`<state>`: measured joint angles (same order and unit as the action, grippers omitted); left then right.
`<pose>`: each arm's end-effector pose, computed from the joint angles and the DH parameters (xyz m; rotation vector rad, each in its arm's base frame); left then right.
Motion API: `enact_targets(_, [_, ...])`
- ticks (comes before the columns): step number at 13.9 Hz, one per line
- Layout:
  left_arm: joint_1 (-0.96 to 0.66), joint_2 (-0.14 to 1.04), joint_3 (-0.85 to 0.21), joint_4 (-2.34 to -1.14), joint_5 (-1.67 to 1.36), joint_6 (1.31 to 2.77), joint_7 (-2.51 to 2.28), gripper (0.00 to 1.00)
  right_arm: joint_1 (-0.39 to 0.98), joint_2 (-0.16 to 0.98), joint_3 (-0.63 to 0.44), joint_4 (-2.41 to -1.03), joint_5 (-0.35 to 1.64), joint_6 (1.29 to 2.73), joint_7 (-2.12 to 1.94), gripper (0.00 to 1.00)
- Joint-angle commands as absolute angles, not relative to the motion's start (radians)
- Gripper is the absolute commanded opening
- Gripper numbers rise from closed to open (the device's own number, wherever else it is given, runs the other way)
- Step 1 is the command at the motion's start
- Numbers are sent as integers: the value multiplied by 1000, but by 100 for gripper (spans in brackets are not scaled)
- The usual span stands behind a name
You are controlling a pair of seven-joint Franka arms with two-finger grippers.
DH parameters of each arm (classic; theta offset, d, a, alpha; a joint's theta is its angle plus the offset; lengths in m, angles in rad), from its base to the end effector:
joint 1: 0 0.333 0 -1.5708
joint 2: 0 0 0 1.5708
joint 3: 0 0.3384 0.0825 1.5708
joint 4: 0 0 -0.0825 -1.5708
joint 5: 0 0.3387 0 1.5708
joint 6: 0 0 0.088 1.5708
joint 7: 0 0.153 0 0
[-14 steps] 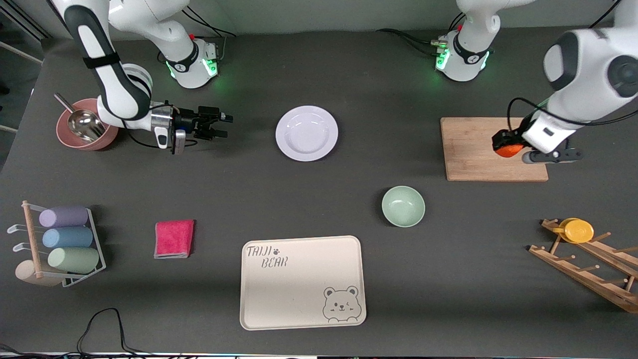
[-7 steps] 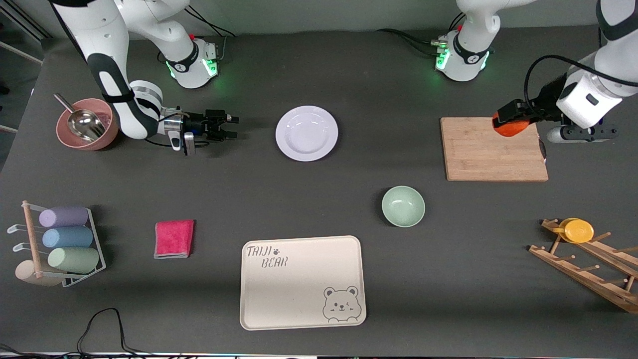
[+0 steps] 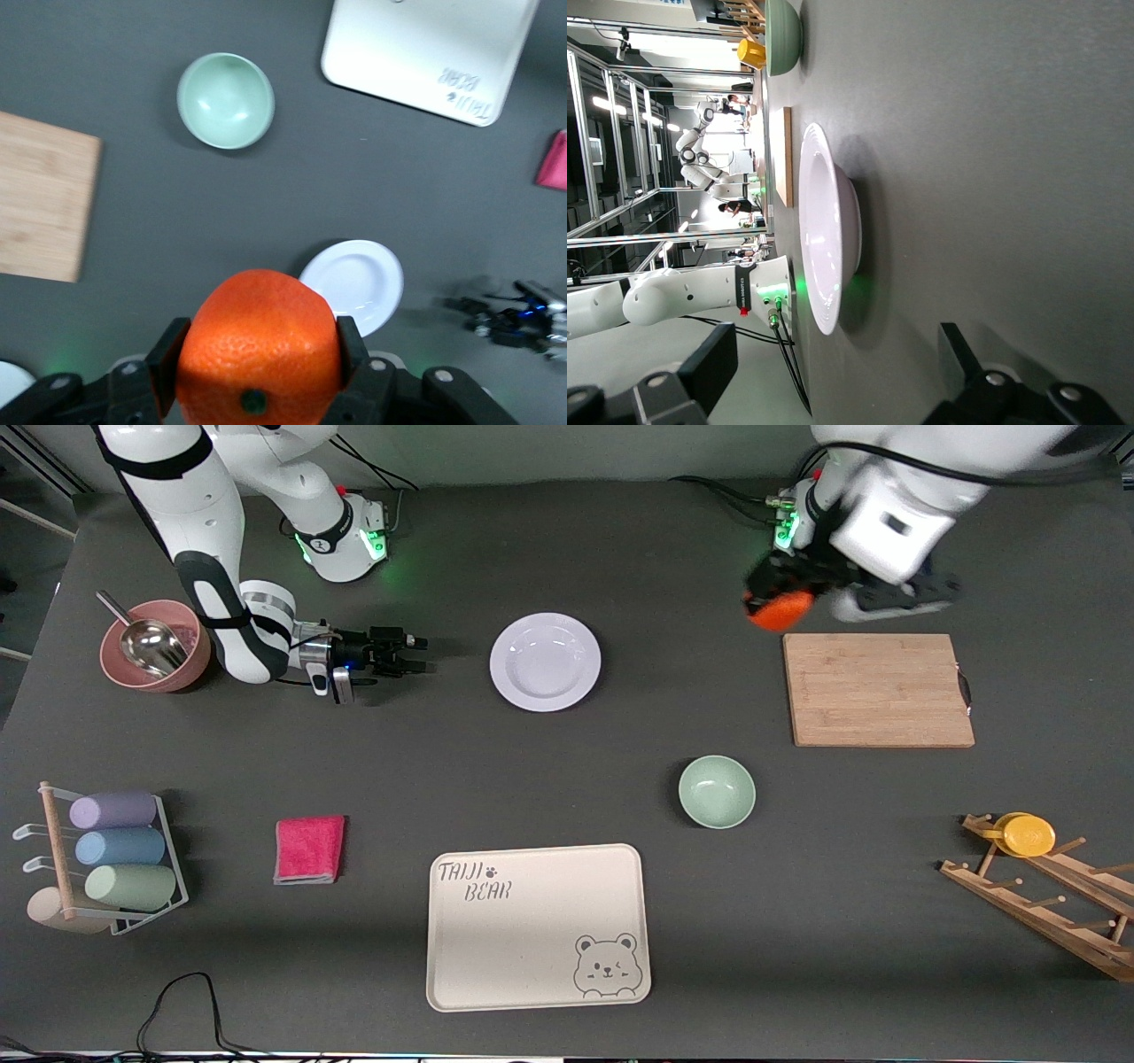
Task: Place orange and plate with both arms
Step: 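Carry the orange with the left gripper and lower it onto the plate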
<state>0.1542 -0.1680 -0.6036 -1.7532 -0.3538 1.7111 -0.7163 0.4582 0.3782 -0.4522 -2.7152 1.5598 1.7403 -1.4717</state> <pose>0.4014 -0.2728 0.6062 2.8393 0.4314 -0.0867 0.3059 0.1202 0.1610 -1.9027 -0.0158 0.0305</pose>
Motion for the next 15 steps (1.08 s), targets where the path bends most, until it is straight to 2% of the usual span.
enact_targets(1, [153, -132, -751, -1726, -278, 1804, -944, 0, 460, 414, -457, -2700, 1586, 1715, -1499, 100])
enact_targets(3, [150, -91, -868, -1727, -195, 1874, -1102, 0, 460, 419, -457, -2698, 1589, 1718, -1494, 100])
enact_targets(6, [132, 6, -1014, -1741, -24, 1965, -1346, 0, 460, 419, -457, -2698, 1592, 1721, -1493, 77])
enact_targets(10, [-58, 237, -1020, -1738, 318, 1980, -1645, 0, 460, 419, -457, -2698, 1592, 1721, -1496, 47])
enact_targets(15, [-247, 481, -977, -1732, 665, 1976, -1994, 0, 460, 419, -457, -2698, 1592, 1721, -1500, 37])
